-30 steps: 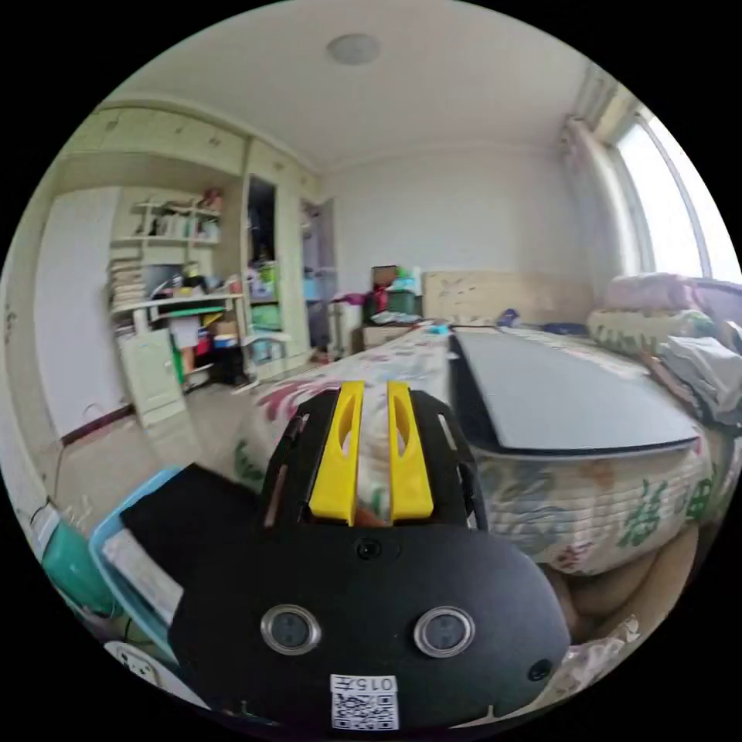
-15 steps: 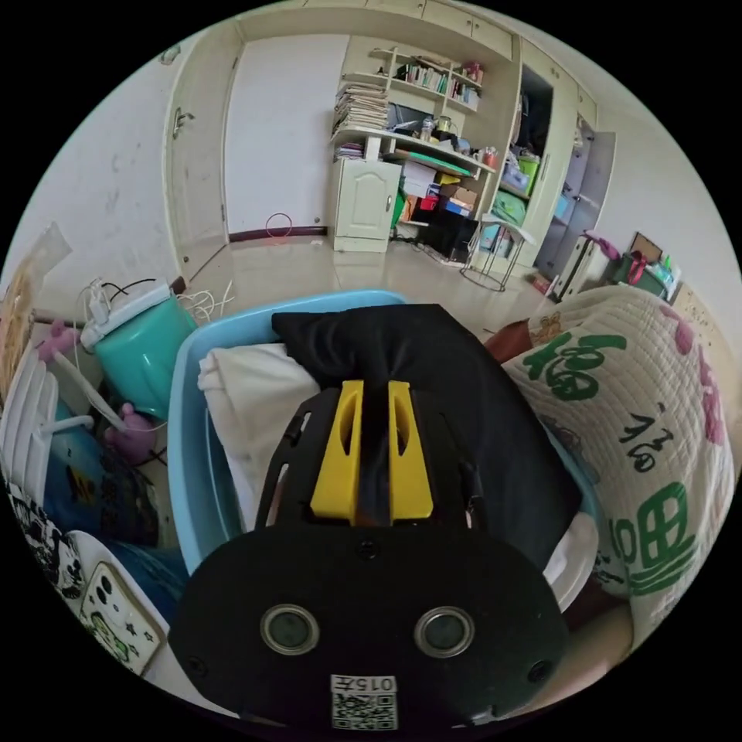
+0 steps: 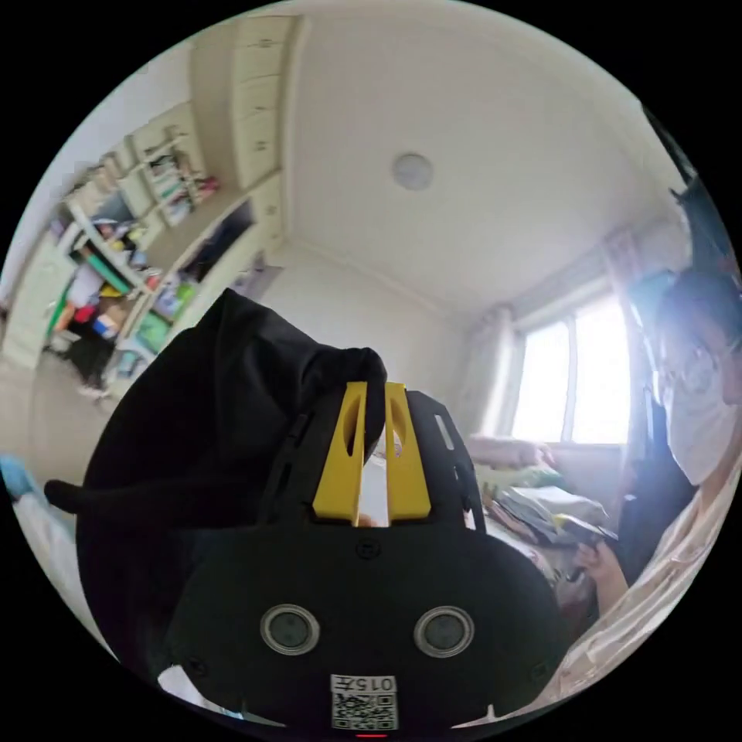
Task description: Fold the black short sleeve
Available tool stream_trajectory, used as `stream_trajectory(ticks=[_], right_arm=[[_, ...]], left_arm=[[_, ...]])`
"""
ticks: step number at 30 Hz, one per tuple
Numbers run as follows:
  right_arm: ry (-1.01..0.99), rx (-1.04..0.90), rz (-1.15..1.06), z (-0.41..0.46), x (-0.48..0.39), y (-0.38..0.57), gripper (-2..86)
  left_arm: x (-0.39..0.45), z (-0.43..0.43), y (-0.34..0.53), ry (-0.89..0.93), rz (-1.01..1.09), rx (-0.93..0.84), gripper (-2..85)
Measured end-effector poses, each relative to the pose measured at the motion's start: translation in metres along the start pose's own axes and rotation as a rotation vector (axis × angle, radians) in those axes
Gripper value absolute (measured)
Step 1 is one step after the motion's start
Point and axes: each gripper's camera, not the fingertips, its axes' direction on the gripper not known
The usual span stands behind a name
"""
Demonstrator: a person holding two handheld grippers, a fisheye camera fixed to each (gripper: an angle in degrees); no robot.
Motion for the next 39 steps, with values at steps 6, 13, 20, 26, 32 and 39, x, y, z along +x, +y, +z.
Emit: stream_trajectory(ticks=[6,13,20,26,32,39], right_arm=[[0.024,-0.014,0.215,0.01,0.058,-0.001,0.0],[0.024,-0.069,0.335,0.042,0.118,-0.019,7.8],[-0.139,-0.11,0.22,0.115,0.113,-0.089,11.1],[-0.067,-0.301,-0.151,0.202,0.014,-0.136,12.1],[0.054,-0.459,-0.148,0.275,0.029,-0.136,8.4],[0.029,-0.12,0.149,0.148,0.116,-0.137,2.4]], left_arm=[[0.172,0.245,0.103,0.518,0.044,-0.472,2.1],[0.263,0.327,0.236,0.502,0.021,-0.696,4.7],[0.295,0.343,0.235,0.483,0.117,-0.726,5.6],[0.302,0.363,0.226,0.479,0.153,-0.714,5.6],[0.283,0.374,0.207,0.557,0.143,-0.745,5.8],[0.183,0.338,0.108,0.61,0.028,-0.615,3.6]])
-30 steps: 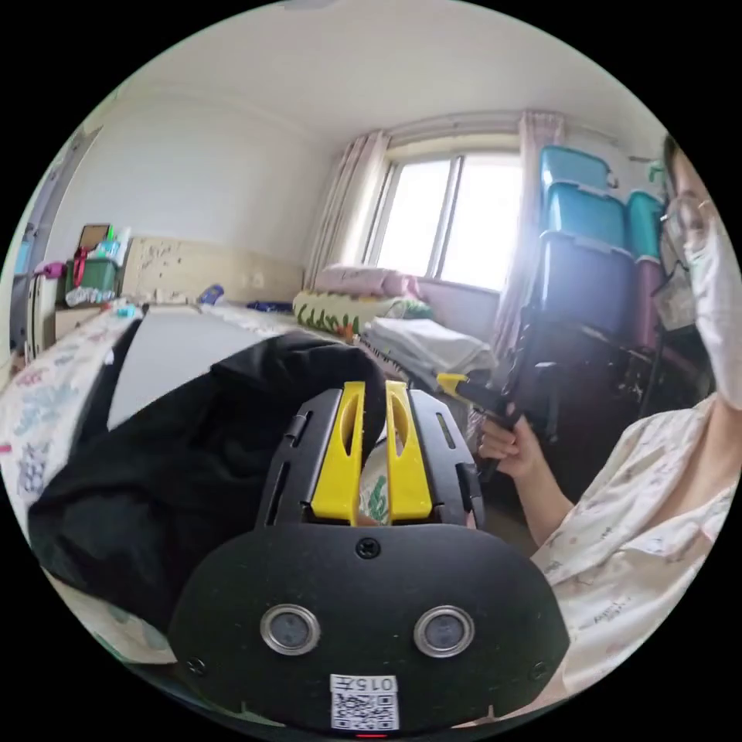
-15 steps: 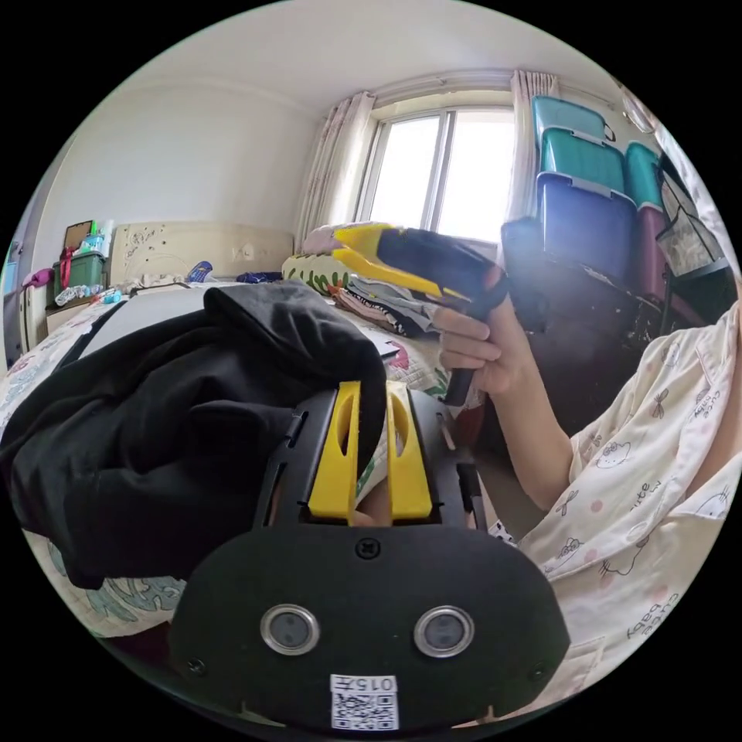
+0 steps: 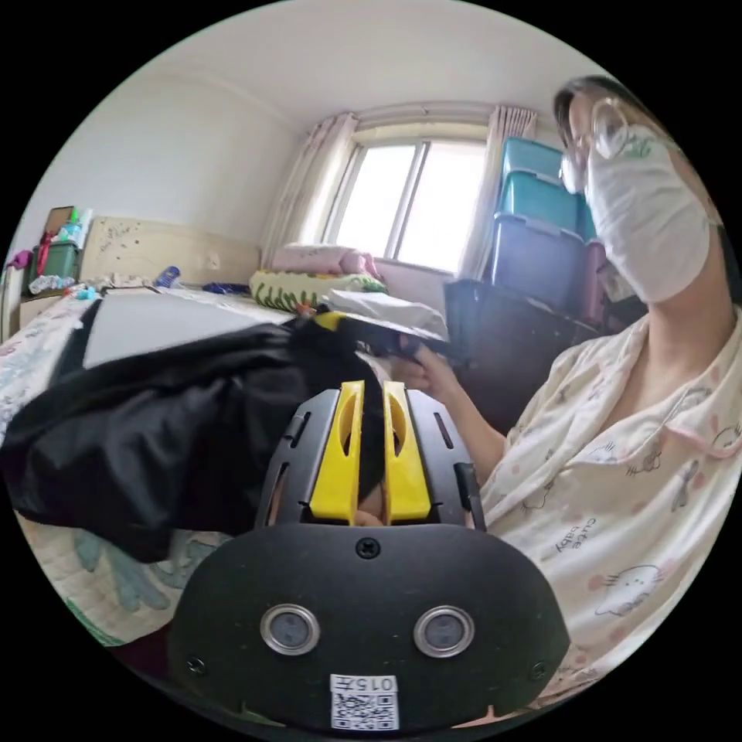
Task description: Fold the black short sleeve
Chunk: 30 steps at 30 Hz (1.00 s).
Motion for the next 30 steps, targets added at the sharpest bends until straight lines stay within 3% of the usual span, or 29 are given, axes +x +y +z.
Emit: stream_trajectory(ticks=[2,5,9,11,17,22,26,30], right_arm=[[0.013,0.081,0.152,-0.047,0.044,0.006,1.3],[0.057,0.147,0.301,-0.088,0.089,0.02,0.4],[0.024,0.184,0.406,-0.116,0.118,0.033,-0.1],[0.029,0.167,0.408,-0.123,0.125,0.032,-0.3],[-0.04,0.193,0.421,-0.133,0.136,0.028,-0.2],[-0.085,0.208,0.437,-0.145,0.136,0.032,0.3],[-0.089,0.208,0.436,-0.159,0.123,0.037,0.5],[-0.091,0.208,0.437,-0.168,0.109,0.046,0.5]], left_arm=[[-0.016,-0.037,-0.044,-0.155,0.031,0.032,2.4],[-0.038,-0.024,-0.095,-0.275,0.066,-0.042,4.6],[-0.04,0.03,-0.12,-0.198,0.106,-0.2,12.1],[0.007,0.039,-0.101,-0.153,0.233,-0.167,13.0],[0.121,0.07,-0.068,-0.298,0.409,-0.263,14.0],[0.146,0.089,-0.028,-0.425,0.39,-0.344,13.4],[0.179,0.076,0.012,-0.56,0.478,-0.284,12.1],[0.169,0.062,0.03,-0.423,0.357,-0.306,11.0]])
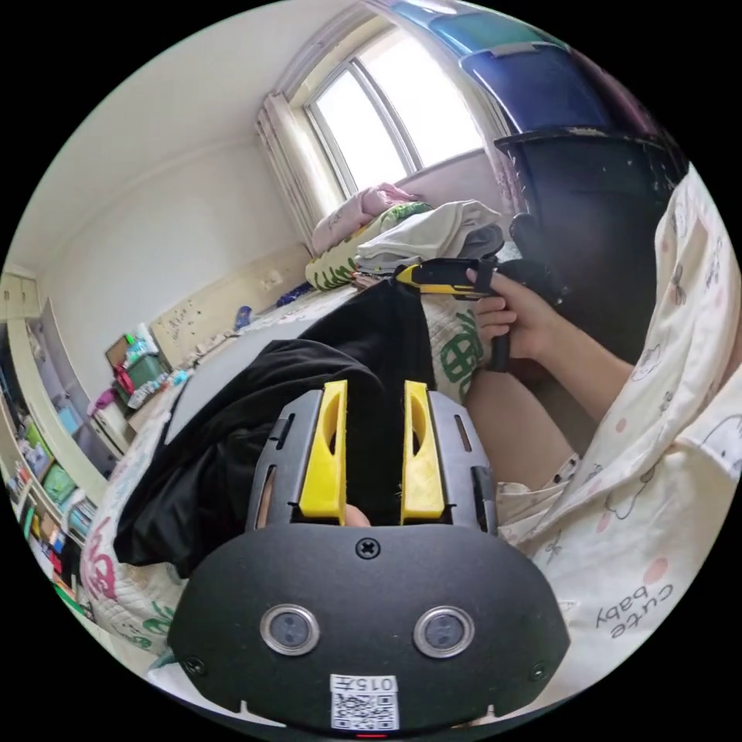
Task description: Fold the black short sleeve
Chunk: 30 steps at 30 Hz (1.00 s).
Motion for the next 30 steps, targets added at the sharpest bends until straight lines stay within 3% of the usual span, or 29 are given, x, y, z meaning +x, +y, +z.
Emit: stream_trajectory(ticks=[4,9,12,14,19,25,30], right_arm=[[-0.015,0.008,0.009,-0.007,-0.014,0.017,0.6],[0.015,-0.003,-0.024,-0.015,-0.039,0.033,0.5],[0.053,0.027,-0.064,-0.027,-0.06,0.036,0.3],[0.074,0.061,-0.108,-0.041,-0.08,0.03,0.1],[0.099,0.176,-0.216,-0.081,-0.134,0.009,-0.1],[-0.02,0.266,-0.39,-0.12,-0.223,-0.008,-0.4],[-0.066,0.32,-0.476,-0.113,-0.287,-0.026,-0.5]], left_arm=[[-0.025,0.016,0.046,0.085,-0.197,0.031,10.2],[-0.021,0.022,0.084,0.043,-0.222,0.092,4.0],[-0.045,-0.026,0.112,0.026,-0.235,0.248,2.0],[-0.083,-0.084,0.135,-0.138,-0.274,0.365,1.4],[-0.161,-0.198,0.185,-0.341,-0.362,0.55,0.8],[-0.158,-0.289,0.237,-0.426,-0.285,0.736,0.7],[-0.152,-0.312,0.261,-0.434,-0.227,0.827,0.7]])
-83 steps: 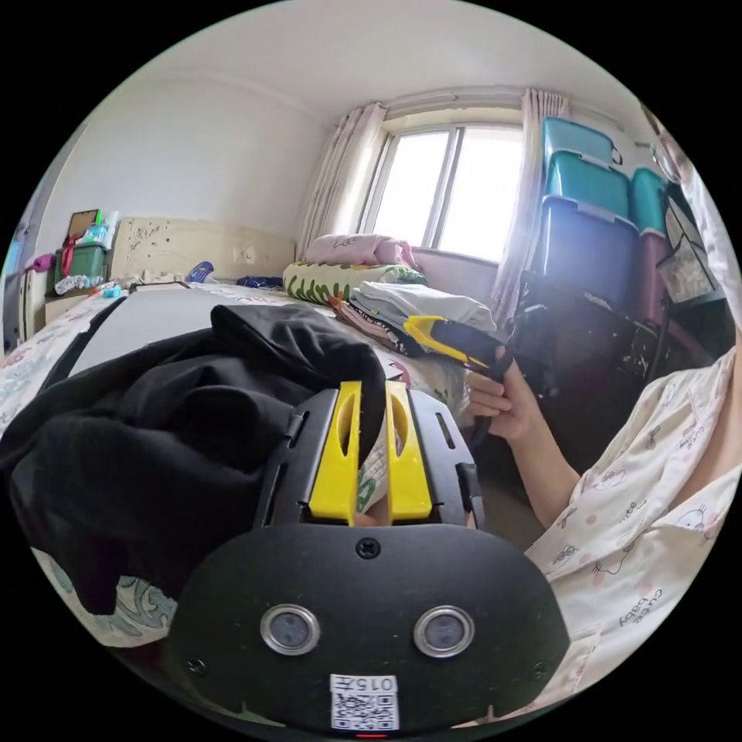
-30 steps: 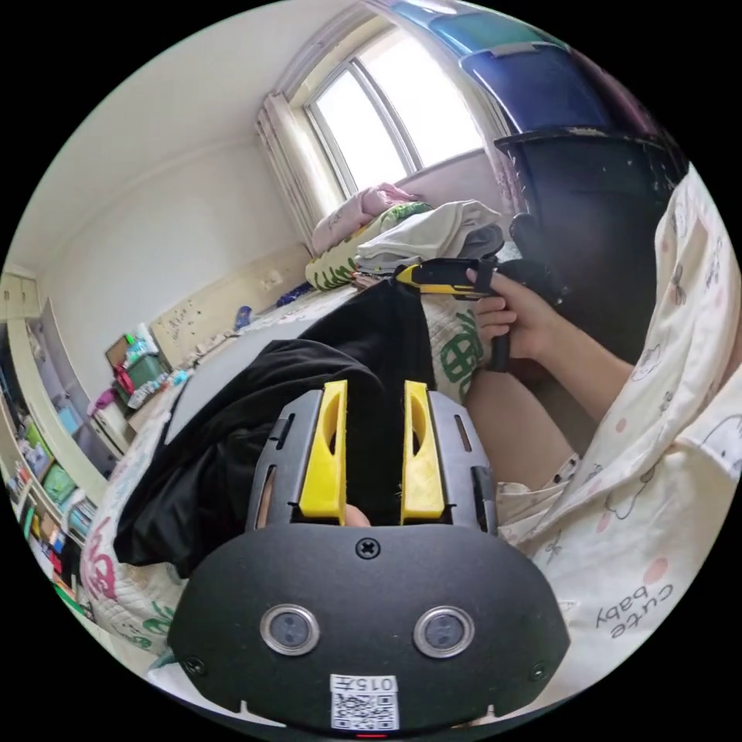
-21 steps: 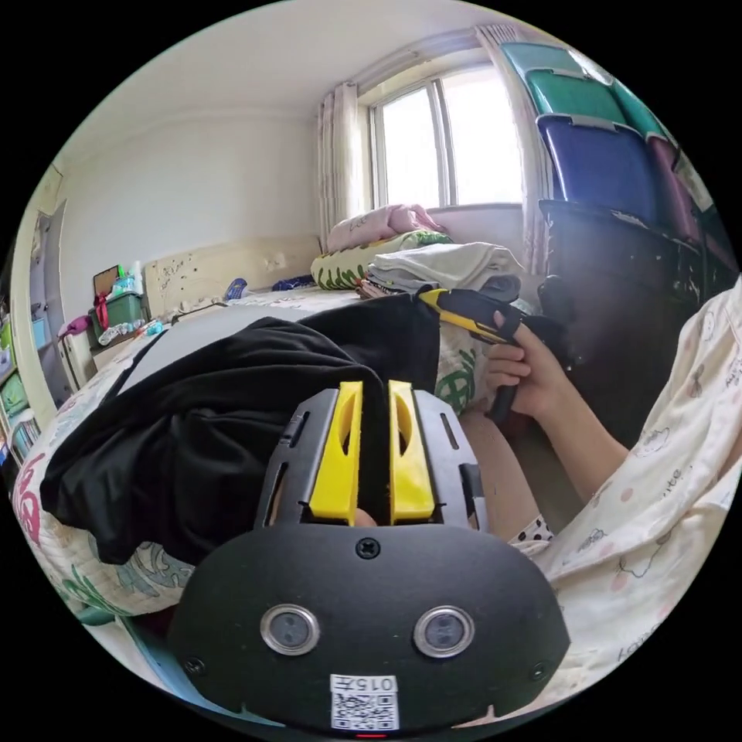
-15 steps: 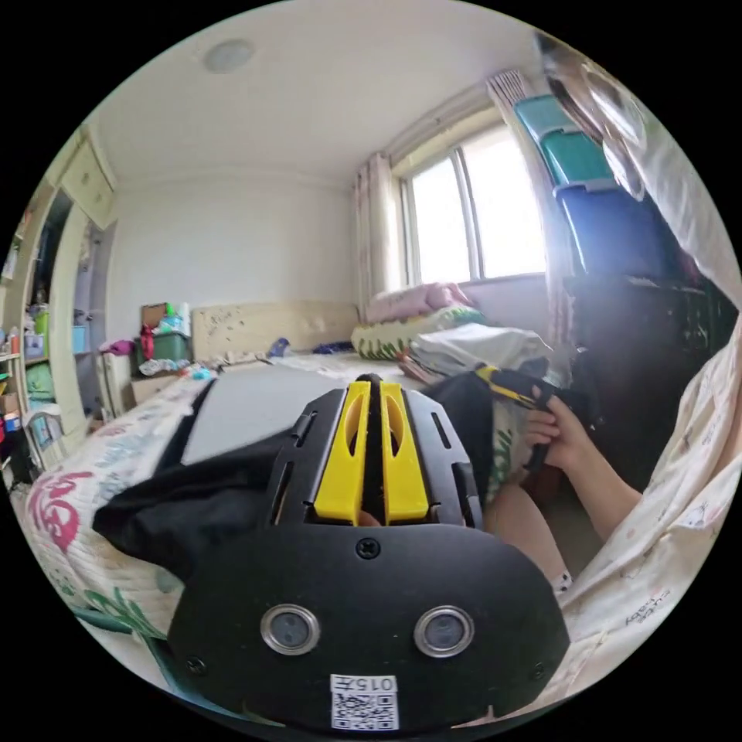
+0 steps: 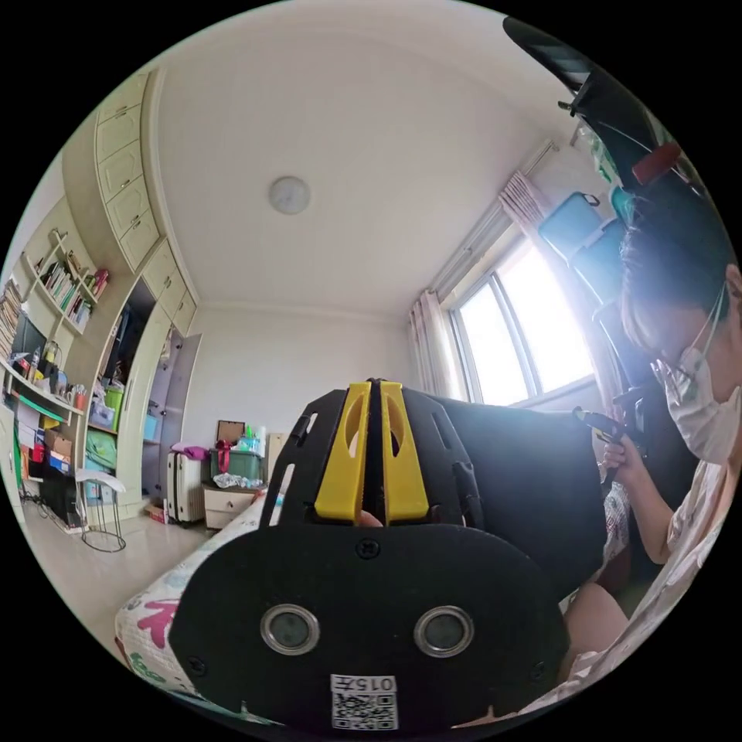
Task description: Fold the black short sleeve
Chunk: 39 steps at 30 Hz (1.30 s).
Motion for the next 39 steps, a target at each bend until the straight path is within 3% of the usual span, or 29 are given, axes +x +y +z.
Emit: stream_trajectory(ticks=[9,15,18,20,24,29,32,39], right_arm=[[0.043,-0.061,-0.013,0.144,-0.015,-0.021,-0.3],[0.18,-0.346,0.185,0.306,0.071,0.077,0.4],[0.272,-0.59,0.266,0.393,0.125,0.153,2.1],[0.394,-0.772,0.246,0.437,0.144,0.199,5.0],[0.485,-0.79,0.021,0.434,0.11,0.203,10.4],[-0.053,-0.849,-0.464,0.402,-0.042,0.202,9.9],[-0.361,-0.957,-0.605,0.403,-0.118,0.217,10.7],[-0.54,-1.316,-0.567,0.483,-0.169,0.262,8.6]], left_arm=[[-0.007,0.075,0.063,-0.041,0.018,0.014,1.0],[-0.019,0.253,0.211,-0.062,-0.048,-0.275,1.9],[-0.021,0.366,0.33,-0.044,-0.106,-0.493,3.1],[-0.021,0.437,0.425,-0.026,-0.144,-0.665,5.6],[-0.009,0.453,0.486,0.025,-0.081,-0.71,9.4],[0.059,0.42,0.53,0.675,0.175,-0.777,10.2],[0.098,0.418,0.556,0.759,0.252,-0.839,10.4],[0.164,0.473,0.624,0.757,0.34,-1.034,10.0]])
